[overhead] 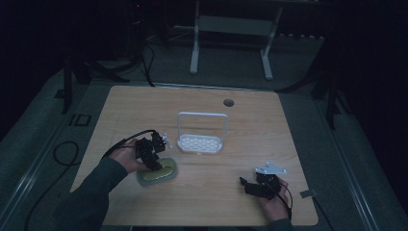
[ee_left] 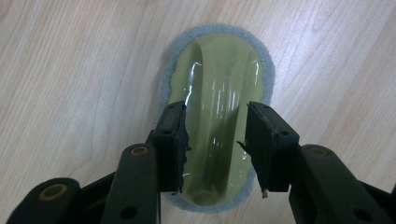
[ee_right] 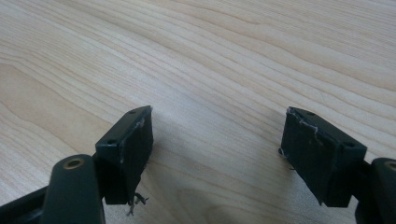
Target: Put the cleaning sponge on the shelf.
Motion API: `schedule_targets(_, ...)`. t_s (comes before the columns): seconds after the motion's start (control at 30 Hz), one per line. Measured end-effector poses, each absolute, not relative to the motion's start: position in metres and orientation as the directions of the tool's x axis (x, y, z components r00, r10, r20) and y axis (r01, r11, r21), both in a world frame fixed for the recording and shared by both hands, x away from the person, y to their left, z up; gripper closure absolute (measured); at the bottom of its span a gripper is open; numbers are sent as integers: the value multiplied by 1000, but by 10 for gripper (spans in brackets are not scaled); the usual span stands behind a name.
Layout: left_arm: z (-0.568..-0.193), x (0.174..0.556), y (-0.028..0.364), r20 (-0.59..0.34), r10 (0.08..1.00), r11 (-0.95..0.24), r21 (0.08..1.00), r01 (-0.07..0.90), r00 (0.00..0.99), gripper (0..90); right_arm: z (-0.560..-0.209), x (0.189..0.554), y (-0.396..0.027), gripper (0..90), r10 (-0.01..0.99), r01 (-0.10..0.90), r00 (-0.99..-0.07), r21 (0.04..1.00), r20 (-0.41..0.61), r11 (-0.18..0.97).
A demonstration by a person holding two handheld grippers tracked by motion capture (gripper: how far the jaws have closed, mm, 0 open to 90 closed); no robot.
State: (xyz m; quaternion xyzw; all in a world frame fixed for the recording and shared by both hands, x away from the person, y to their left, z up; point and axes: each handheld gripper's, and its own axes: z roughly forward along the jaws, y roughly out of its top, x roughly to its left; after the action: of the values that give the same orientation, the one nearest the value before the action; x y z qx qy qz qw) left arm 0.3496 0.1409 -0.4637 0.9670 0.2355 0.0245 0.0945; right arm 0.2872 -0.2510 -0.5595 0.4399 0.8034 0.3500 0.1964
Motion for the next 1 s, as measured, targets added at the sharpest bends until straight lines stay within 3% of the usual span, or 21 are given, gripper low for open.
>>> schedule_targets(1.0,-474,359,135,-66,445,-888,90,450,893,678,-560,287,-251,247,845,571,-535,735,-6,367)
